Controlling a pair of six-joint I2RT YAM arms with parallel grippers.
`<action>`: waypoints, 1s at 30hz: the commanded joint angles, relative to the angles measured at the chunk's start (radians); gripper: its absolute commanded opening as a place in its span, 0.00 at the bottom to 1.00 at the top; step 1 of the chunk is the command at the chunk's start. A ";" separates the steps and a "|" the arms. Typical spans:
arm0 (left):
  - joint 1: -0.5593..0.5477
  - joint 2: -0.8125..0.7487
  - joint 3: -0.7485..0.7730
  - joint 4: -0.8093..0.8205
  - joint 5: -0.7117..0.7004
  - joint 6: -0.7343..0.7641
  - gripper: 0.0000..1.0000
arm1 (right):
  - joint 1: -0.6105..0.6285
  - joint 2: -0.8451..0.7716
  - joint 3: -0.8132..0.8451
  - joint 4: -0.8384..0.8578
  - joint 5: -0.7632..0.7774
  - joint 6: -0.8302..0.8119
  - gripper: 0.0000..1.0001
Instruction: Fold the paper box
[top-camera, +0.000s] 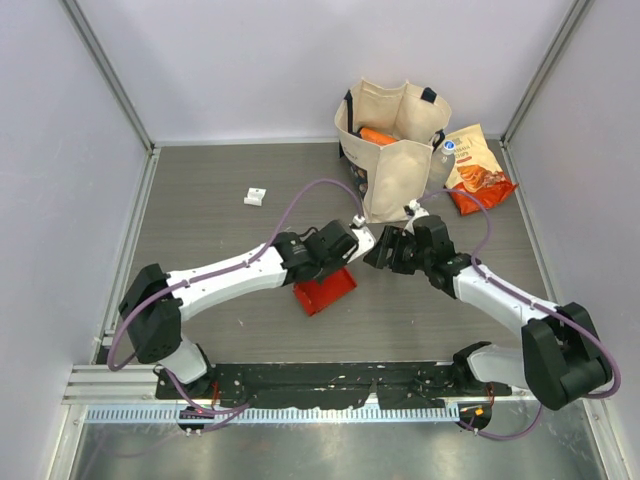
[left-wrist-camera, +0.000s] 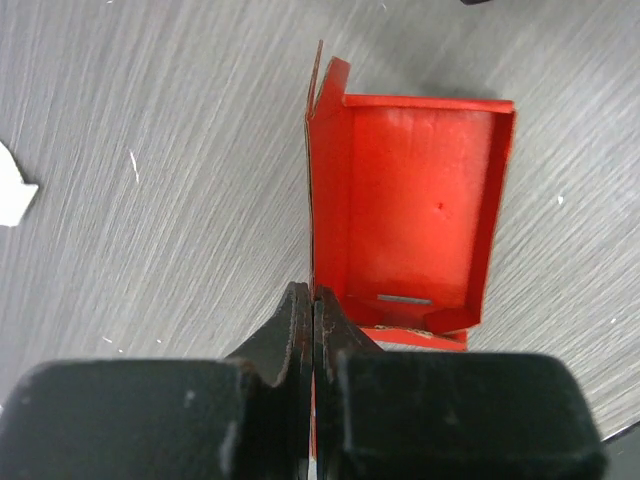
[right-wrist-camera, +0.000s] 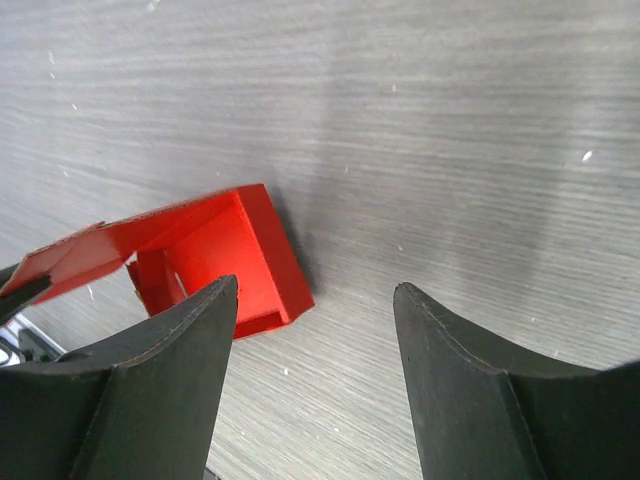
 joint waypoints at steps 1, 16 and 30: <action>0.008 -0.039 -0.029 0.029 0.045 0.200 0.00 | -0.005 0.029 0.019 -0.016 -0.090 -0.072 0.68; 0.127 -0.305 -0.042 0.057 0.061 -0.096 0.64 | 0.116 0.086 -0.084 0.190 -0.014 -0.064 0.60; 0.345 -0.750 -0.577 -0.154 0.136 -1.154 0.57 | 0.349 0.176 0.072 0.183 0.384 -0.282 0.42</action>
